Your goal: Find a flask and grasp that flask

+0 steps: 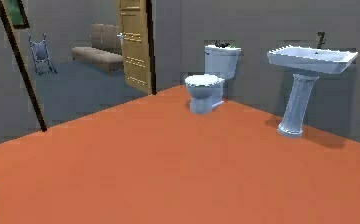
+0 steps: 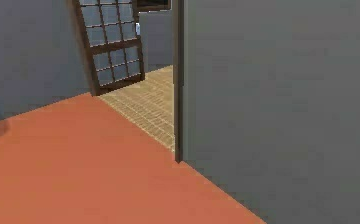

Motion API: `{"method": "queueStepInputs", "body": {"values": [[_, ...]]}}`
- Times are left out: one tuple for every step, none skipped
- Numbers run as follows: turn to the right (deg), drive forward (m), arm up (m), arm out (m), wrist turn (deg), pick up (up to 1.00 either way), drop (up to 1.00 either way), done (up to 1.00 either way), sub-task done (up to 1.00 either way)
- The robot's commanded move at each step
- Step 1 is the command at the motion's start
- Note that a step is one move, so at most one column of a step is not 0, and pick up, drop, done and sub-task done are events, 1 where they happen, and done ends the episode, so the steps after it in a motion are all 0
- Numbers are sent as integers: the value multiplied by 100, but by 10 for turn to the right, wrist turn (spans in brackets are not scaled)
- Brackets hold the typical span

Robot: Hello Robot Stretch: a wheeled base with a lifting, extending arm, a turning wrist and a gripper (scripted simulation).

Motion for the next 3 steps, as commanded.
{"method": "queueStepInputs", "body": {"values": [[0, 25, 0, 0, 0, 0, 0, 0, 0], [-330, 0, 0, 0, 0, 0, 0, 0, 0], [0, 100, 0, 0, 0, 0, 0, 0, 0]]}}
